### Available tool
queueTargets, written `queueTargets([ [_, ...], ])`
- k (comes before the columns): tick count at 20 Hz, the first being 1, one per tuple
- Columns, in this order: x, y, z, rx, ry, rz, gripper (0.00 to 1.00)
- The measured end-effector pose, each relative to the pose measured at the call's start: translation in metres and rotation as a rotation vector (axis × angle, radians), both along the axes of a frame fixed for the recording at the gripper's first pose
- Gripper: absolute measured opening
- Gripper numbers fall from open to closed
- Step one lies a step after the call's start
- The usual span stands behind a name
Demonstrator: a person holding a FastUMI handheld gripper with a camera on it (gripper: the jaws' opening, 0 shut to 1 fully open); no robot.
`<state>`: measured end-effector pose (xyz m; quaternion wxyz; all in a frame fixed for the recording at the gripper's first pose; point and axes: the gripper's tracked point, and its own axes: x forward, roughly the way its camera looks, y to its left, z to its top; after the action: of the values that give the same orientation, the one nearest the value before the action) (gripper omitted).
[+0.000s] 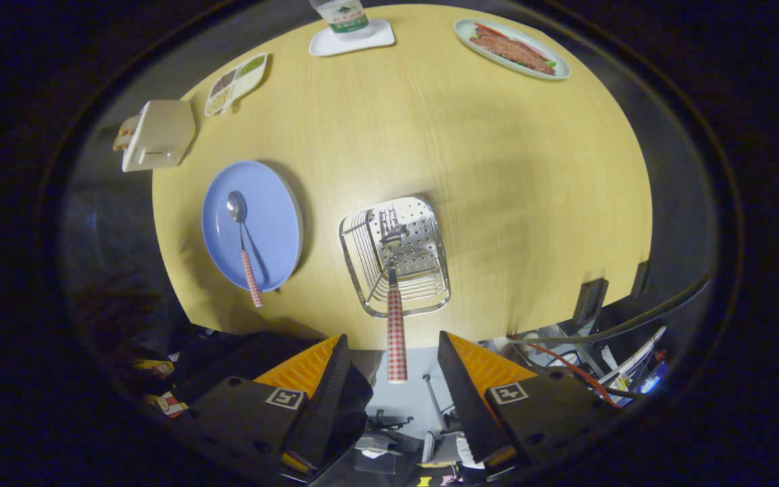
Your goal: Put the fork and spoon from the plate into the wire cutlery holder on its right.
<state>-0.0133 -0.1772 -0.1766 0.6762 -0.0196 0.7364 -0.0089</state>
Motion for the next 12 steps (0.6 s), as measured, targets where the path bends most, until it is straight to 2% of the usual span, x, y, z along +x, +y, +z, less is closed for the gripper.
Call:
queueTargets([
  [8,0.008,0.065,0.059,0.142,-0.312,-0.045,0.91],
  [12,-0.002,0.098,0.065,0.195,-0.390,-0.045,0.91],
])
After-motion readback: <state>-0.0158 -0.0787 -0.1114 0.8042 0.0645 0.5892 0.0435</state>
